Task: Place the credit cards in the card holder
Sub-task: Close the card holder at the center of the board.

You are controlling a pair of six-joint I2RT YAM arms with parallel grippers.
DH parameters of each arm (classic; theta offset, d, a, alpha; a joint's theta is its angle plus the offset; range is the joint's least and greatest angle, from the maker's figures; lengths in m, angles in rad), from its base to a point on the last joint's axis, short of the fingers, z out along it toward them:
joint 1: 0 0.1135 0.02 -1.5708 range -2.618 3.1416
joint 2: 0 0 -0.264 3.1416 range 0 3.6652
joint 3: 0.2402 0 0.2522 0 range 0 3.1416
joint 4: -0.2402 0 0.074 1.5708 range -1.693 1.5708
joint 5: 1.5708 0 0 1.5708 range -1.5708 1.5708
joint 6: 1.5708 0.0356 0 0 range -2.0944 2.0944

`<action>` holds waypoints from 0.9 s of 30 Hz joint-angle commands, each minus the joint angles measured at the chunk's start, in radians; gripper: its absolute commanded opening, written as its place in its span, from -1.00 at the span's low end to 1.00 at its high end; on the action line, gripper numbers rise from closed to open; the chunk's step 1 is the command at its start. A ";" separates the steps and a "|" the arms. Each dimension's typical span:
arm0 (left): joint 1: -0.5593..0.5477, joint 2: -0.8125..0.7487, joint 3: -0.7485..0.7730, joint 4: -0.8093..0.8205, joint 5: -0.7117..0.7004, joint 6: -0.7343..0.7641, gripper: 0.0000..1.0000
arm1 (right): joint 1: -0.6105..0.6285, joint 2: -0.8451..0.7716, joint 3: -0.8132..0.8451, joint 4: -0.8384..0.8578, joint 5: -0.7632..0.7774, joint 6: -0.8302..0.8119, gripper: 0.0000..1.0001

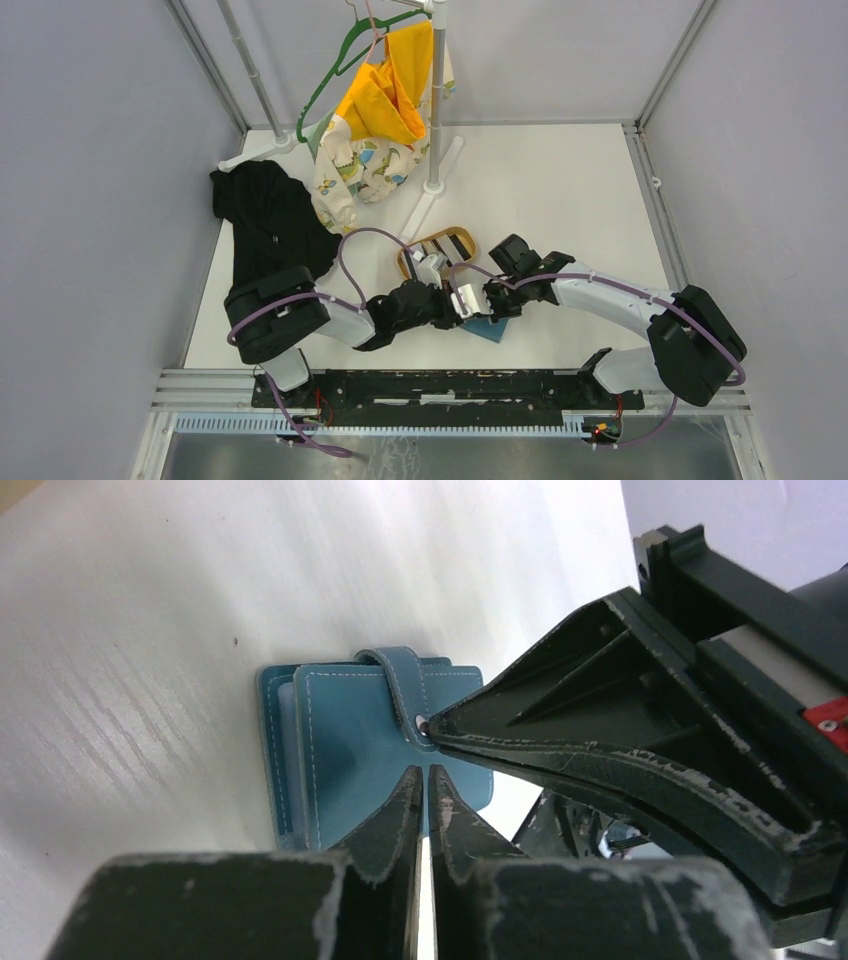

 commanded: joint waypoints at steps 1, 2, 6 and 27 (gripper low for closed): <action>0.002 0.006 -0.010 0.096 -0.040 -0.112 -0.78 | 0.017 0.008 -0.005 -0.008 0.006 0.012 -1.00; 0.002 0.010 -0.012 0.100 -0.044 -0.121 -0.77 | 0.019 0.009 -0.005 -0.007 0.008 0.012 -1.00; 0.003 0.031 -0.007 0.103 -0.056 -0.149 -0.73 | 0.034 0.020 -0.005 -0.006 0.021 0.015 -1.00; 0.005 0.069 0.073 0.105 -0.083 -0.129 -0.90 | 0.060 0.040 0.000 -0.008 0.065 0.025 -1.00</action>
